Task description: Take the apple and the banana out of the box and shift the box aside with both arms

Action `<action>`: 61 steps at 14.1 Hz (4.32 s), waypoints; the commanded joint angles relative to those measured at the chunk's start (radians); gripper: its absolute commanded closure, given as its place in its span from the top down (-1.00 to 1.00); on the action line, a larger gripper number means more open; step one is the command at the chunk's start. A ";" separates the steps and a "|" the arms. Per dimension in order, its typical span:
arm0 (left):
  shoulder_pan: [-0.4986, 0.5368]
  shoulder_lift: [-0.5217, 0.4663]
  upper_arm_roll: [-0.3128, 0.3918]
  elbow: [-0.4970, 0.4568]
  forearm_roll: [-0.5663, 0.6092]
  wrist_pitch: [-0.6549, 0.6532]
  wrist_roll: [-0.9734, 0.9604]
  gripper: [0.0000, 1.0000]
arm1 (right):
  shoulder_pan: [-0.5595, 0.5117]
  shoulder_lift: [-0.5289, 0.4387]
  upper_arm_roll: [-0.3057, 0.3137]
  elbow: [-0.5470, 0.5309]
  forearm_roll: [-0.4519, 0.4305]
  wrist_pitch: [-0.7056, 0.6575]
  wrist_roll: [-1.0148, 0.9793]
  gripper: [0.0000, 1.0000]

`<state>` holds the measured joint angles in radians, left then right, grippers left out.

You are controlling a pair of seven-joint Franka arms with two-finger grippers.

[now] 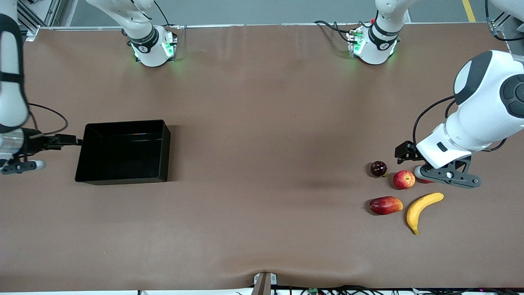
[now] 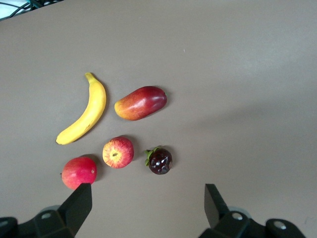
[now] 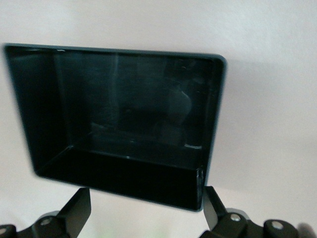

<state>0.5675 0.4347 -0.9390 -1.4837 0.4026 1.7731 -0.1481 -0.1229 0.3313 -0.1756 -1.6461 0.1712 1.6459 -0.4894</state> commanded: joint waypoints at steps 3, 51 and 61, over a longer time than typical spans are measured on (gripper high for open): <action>0.011 -0.062 0.000 -0.006 -0.060 -0.038 -0.041 1.00 | 0.049 0.006 0.008 0.283 0.007 -0.207 -0.011 1.00; -0.567 -0.468 0.788 -0.088 -0.350 -0.187 -0.036 1.00 | 0.121 -0.383 0.094 0.200 -0.157 -0.380 0.357 1.00; -0.652 -0.560 0.888 -0.173 -0.378 -0.193 0.042 1.00 | 0.120 -0.385 0.093 0.169 -0.157 -0.348 0.357 1.00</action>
<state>-0.0710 -0.0857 -0.0809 -1.6233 0.0429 1.5781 -0.1409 0.0124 -0.0265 -0.0949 -1.4500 0.0181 1.2833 -0.1242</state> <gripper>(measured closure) 0.000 0.000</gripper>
